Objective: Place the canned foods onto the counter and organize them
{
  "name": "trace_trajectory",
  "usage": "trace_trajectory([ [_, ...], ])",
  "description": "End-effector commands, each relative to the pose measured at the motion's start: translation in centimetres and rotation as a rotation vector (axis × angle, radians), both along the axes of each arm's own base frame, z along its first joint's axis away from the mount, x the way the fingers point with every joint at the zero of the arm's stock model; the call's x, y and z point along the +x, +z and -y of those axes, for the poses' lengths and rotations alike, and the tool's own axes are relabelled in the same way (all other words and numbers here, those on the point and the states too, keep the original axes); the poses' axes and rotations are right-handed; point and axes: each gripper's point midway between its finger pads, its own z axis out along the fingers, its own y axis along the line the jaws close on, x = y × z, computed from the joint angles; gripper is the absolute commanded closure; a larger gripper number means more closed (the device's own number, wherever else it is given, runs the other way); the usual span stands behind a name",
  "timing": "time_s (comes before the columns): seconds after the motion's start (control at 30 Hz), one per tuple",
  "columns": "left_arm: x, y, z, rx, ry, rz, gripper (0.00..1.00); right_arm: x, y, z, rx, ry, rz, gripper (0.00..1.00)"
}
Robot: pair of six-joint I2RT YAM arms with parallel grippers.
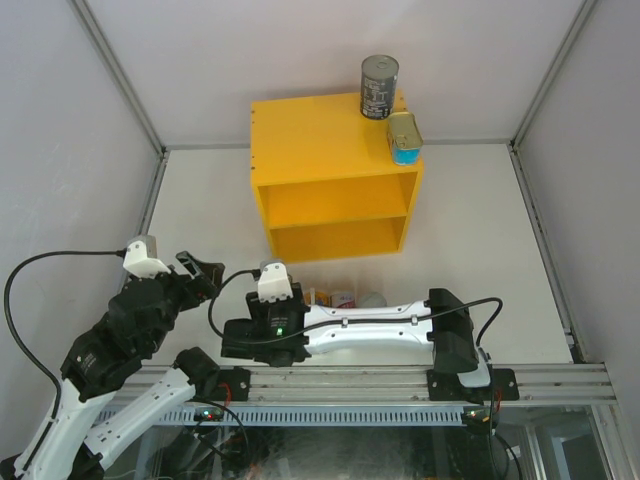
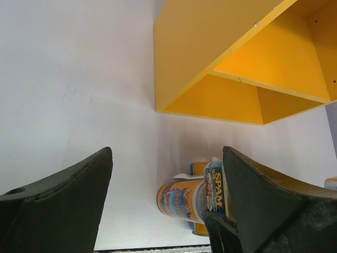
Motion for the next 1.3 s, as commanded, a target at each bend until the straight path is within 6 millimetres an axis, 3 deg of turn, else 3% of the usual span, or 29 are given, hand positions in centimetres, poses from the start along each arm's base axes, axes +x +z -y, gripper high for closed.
trace_trajectory([
  [0.0,0.4,0.6,0.0,-0.027,0.024,0.024,0.11,0.2,3.1,0.2,0.026,0.032,0.091,0.58],
  [0.27,0.3,0.6,-0.3,-0.032,0.035,0.026,0.11,-0.1,4.2,0.3,0.034,0.126,0.125,0.83],
  [0.43,0.3,0.6,-0.4,-0.035,0.045,0.024,0.11,-0.4,3.6,0.4,0.058,0.194,0.086,0.99],
  [1.0,0.2,0.8,-0.9,-0.037,0.067,0.026,0.11,-1.6,4.9,-0.1,0.088,0.329,0.081,1.00],
  [1.27,0.2,1.2,-0.8,-0.039,0.062,0.026,0.11,-2.0,6.6,0.0,0.129,0.347,0.095,1.00],
])
